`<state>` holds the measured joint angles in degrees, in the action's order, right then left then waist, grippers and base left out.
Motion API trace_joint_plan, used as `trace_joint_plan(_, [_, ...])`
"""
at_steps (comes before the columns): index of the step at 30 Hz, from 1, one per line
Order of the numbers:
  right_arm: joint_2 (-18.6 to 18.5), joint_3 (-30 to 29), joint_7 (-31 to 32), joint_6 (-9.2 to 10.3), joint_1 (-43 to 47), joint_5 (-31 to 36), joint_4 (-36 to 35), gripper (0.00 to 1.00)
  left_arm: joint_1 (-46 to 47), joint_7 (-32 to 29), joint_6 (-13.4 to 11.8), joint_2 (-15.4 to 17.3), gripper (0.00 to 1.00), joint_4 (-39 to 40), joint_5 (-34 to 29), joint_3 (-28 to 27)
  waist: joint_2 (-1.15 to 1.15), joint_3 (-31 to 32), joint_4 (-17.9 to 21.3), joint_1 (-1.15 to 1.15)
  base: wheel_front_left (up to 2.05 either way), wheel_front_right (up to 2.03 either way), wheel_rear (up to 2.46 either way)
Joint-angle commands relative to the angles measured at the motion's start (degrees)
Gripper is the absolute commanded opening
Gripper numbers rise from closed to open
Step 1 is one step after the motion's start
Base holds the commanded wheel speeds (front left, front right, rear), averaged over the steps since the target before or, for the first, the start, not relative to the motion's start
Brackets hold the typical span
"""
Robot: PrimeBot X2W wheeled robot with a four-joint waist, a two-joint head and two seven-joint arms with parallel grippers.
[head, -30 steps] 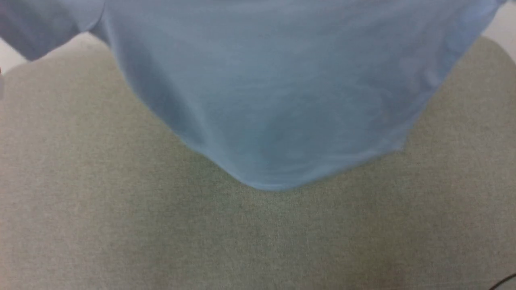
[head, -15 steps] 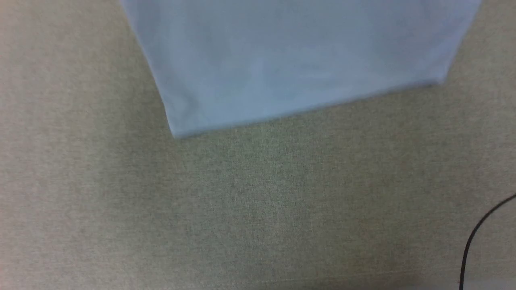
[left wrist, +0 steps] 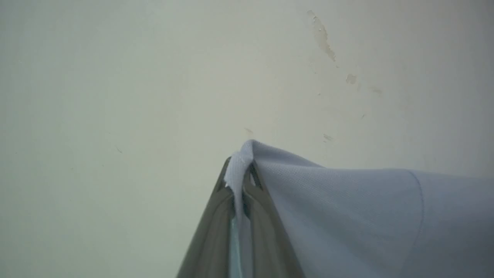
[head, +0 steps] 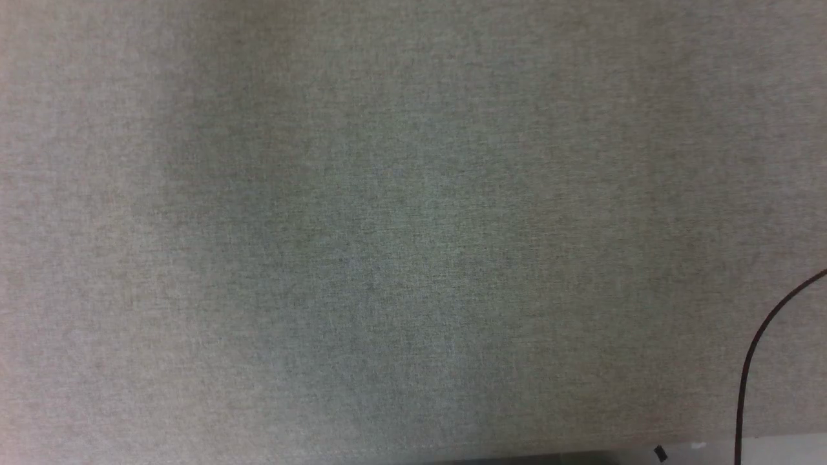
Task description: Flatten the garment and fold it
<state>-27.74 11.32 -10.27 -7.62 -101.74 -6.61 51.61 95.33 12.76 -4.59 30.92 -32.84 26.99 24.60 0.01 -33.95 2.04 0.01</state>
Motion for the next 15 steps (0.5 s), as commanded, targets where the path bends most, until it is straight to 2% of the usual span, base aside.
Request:
trace_joint_plan(1, [0.6, 0.1, -0.7, 0.13, 0.8, -0.1, 1.3, 0.0, -0.4, 0.6, 0.3, -0.5, 0.0, -1.3, -0.5, 0.3, -0.01, -0.8, -0.6, -0.01, 0.0, 0.0, 0.0])
trace_joint_plan(8, [3.4, 3.0, -3.6, 0.13, 10.5, -3.7, 5.4, 0.0, -11.8, 1.6, 3.0, -2.6, 0.0, -6.0, 0.1, 3.7, -0.01, 0.8, -1.4, -0.01, 0.0, 0.0, 0.0])
trace_joint_plan(15, [4.4, 10.4, -4.5, 0.13, 29.4, -12.0, 1.7, 0.0, -31.9, 0.4, 4.7, -2.1, 0.0, -5.4, 2.3, 7.6, -0.01, 9.6, -1.5, -0.01, 0.0, 0.0, 0.0])
